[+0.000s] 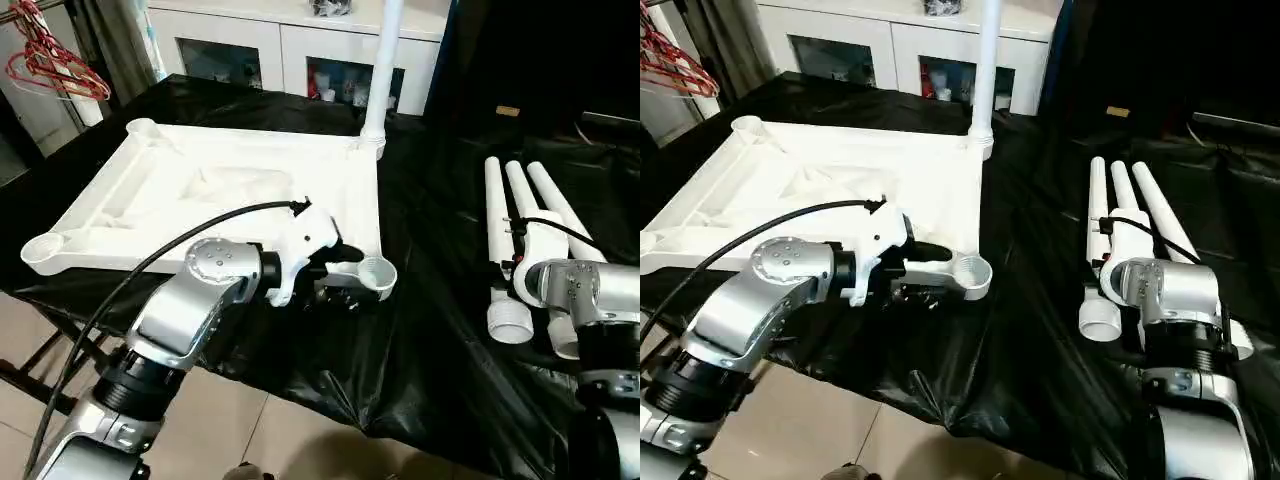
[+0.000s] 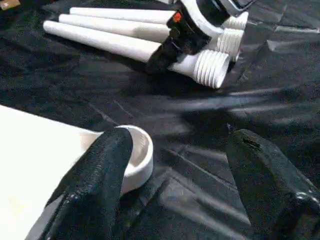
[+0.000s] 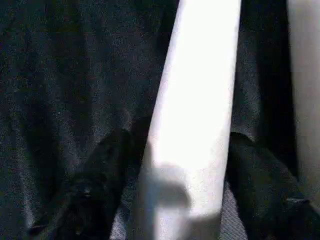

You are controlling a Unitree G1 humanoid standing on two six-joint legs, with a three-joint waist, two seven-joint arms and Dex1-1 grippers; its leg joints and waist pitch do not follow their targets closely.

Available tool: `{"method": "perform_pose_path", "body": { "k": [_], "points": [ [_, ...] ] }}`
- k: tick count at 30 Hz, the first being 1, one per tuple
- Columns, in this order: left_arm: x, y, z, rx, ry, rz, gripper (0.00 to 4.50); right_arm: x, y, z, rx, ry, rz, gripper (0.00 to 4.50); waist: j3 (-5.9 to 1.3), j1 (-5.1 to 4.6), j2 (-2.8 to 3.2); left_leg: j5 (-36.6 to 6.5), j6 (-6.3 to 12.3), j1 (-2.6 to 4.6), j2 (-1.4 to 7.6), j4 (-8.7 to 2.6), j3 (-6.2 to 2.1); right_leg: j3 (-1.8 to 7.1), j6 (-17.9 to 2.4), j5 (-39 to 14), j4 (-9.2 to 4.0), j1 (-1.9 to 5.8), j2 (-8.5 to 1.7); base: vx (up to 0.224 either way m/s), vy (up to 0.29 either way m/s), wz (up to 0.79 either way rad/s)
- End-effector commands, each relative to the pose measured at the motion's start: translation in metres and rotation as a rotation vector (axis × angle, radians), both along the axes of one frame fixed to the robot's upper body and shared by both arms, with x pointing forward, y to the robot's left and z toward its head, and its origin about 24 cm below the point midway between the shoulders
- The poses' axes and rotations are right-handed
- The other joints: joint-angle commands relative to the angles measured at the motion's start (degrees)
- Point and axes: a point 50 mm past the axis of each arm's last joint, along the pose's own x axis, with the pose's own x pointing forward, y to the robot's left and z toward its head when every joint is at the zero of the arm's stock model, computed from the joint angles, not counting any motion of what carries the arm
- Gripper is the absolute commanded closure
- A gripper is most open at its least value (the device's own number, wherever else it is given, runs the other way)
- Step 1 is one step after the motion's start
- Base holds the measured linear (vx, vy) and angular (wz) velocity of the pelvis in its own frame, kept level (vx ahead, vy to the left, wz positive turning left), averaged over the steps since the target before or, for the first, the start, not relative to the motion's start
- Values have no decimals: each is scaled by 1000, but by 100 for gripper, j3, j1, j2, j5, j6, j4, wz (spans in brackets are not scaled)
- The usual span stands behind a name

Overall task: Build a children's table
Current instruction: Pick table leg

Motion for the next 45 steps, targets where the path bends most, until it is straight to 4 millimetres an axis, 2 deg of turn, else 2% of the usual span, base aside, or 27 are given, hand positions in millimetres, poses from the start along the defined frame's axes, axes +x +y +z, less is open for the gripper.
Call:
{"method": "perform_pose_path", "body": {
  "k": [1,5,6,10,11,18,19,20,21,23,24,25,27,28,29,30,31,32,34,35,38,39,41,43,44,45],
  "points": [
    [-2,0,2,10,-4,-18,104,-3,-2,-7,23,45,-8,176,-413,8,-106,-191,59,50,164,-338,-24,258,-1198,-166,-368,346,-396,0,0,0],
    [-1,1,3,15,-5,-16,104,-2,-2,-7,26,46,-11,205,-416,6,-112,-222,19,53,162,-339,-23,257,-1198,-150,-368,350,-393,0,0,0],
    [0,2,3,19,-7,-13,104,-2,-3,-7,28,44,-17,219,-421,6,-95,-228,5,52,160,-336,-26,255,-1217,-140,-364,349,-397,0,0,0],
    [1,1,3,24,-10,-6,104,-1,-4,-9,36,44,-25,238,-419,14,-110,-241,5,47,155,-335,-23,257,-1210,-143,-369,358,-396,0,0,0],
    [1,1,3,24,-10,-6,104,-1,-4,-9,36,44,-25,255,-420,14,-106,-236,7,51,160,-336,-24,255,-1217,-146,-367,355,-397,0,0,0],
    [4,2,4,13,-33,27,104,-2,-6,-11,75,18,-48,266,-416,10,-107,-367,-40,58,161,-343,-26,252,-1201,-279,-388,353,-394,0,0,0],
    [9,1,6,-9,-58,68,104,-2,-6,-11,108,-4,-59,266,-419,17,-69,-368,-50,57,159,-341,-34,253,-1198,-277,-381,355,-398,0,0,0],
    [16,0,8,-31,-74,119,104,-2,-7,-10,127,-16,-66,266,-412,-2,-87,-416,-53,51,151,-335,-21,258,-1191,-261,-408,356,-381,0,0,0],
    [18,-1,9,-41,-77,137,104,-2,-7,-10,138,-27,-68,266,-421,19,-40,-467,-65,72,150,-331,-27,255,-1198,-296,-410,350,-386,0,0,0],
    [26,-4,13,-82,-78,193,104,-2,-8,-8,173,-47,-77,266,-428,14,-81,-473,-68,56,146,-338,-32,250,-1190,-311,-414,375,-386,0,0,0],
    [30,-5,14,-104,-68,216,68,-2,-8,-8,179,-55,-75,266,-432,18,-40,-443,-72,47,144,-331,-41,250,-1198,-269,-403,379,-393,0,0,0],
    [34,-9,18,-163,-25,250,68,-2,-7,-6,201,-87,-61,266,-434,24,-11,-457,-78,58,144,-325,-47,243,-1234,-215,-414,376,-393,0,0,0],
    [36,-15,21,-220,16,256,64,-2,-4,-3,248,-130,-46,266,-445,31,-42,-415,-7,43,131,-312,-36,247,-1274,-42,-412,398,-387,0,0,0],
    [37,-23,23,-266,48,251,50,-3,-1,1,317,-175,-39,266,-446,35,-3,-383,12,36,135,-310,-45,248,-1312,32,-392,401,-392,0,0,0],
    [37,-23,23,-266,48,251,26,-3,-1,1,317,-175,-39,266,-452,41,-38,-344,81,17,129,-305,-52,238,-1334,105,-389,418,-392,0,0,0],
    [38,-27,23,-280,67,252,26,-3,0,2,345,-191,-38,266,-458,26,-53,-315,120,11,128,-310,-54,234,-1350,128,-389,420,-386,0,0,0],
    [39,-32,24,-305,93,252,24,-4,1,4,375,-220,-30,266,-453,37,-29,-304,208,25,129,-293,-33,242,-1397,102,-413,394,-389,0,0,0],
    [39,-40,25,-344,147,244,12,-4,3,7,414,-274,-8,266,-459,43,-10,-293,208,23,135,-290,-46,237,-1412,98,-398,399,-398,0,0,0],
    [39,-54,27,-394,227,224,0,-5,7,17,483,-412,57,266,-453,50,-36,-340,279,24,134,-285,-25,238,-1431,81,-421,400,-393,0,0,0],
    [40,-60,29,-423,267,227,0,-6,10,22,525,-479,96,266,-455,88,-36,-369,328,16,141,-285,-34,231,-1429,50,-424,411,-412,0,0,0],
    [43,-66,30,-458,321,257,0,-10,15,30,591,-560,153,266,-444,85,-50,-381,449,18,150,-288,-36,222,-1452,-14,-434,398,-400,0,0,0],
    [49,-70,31,-498,382,311,0,-18,23,39,682,-637,238,266,-430,107,-50,-424,482,18,134,-283,-27,224,-1415,-125,-459,393,-393,0,0,0],
    [53,-71,31,-520,408,331,0,-24,29,44,738,-678,299,266,-429,153,-59,-468,577,9,129,-288,-41,213,-1321,-300,-490,407,-411,0,0,0],
    [56,-72,32,-542,430,351,0,-30,37,46,773,-699,364,266,-430,153,-56,-411,572,8,143,-298,-60,203,-1230,-384,-497,393,-410,0,0,0],
    [58,-74,35,-589,475,360,0,-37,45,48,803,-720,435,266,-422,150,-17,-432,530,1,142,-301,-65,204,-1222,-502,-503,391,-417,0,0,0],
    [58,-74,37,-613,494,355,0,-39,48,49,815,-719,457,266,-424,156,-35,-431,520,2,149,-304,-68,206,-1206,-509,-516,389,-417,0,0,0]
  ]
}}
